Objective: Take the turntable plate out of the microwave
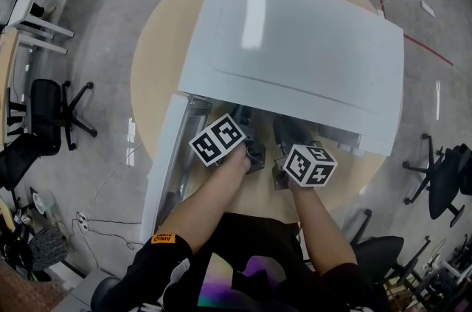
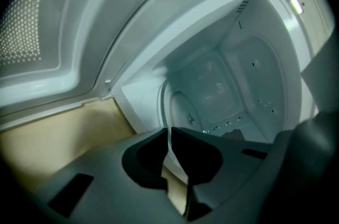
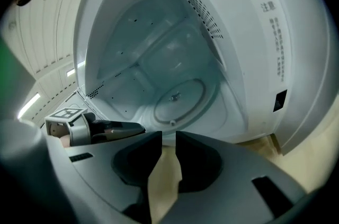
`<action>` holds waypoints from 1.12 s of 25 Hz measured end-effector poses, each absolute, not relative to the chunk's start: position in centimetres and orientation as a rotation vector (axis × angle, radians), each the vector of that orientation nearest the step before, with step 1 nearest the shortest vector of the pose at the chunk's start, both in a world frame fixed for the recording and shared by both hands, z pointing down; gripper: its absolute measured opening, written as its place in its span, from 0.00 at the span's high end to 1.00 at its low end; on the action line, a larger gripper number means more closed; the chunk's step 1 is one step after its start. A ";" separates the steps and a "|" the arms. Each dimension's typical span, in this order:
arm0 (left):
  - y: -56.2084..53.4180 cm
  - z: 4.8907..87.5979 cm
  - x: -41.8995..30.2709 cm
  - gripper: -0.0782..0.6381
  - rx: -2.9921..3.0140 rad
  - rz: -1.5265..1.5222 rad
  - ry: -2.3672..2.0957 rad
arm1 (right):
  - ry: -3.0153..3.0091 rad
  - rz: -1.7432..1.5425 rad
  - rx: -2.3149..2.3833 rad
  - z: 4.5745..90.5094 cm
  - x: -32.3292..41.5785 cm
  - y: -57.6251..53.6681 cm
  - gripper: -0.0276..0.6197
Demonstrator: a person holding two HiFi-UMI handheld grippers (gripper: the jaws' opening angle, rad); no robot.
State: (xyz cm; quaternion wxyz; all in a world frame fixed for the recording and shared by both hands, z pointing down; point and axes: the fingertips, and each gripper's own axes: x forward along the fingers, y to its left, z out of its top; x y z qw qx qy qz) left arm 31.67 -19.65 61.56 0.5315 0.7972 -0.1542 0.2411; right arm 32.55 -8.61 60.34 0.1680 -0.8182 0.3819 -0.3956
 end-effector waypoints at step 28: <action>-17.6 57.5 33.3 0.83 1.926 0.514 -0.233 | 0.813 -1.101 -1.930 61.6 34.0 -9.6 0.86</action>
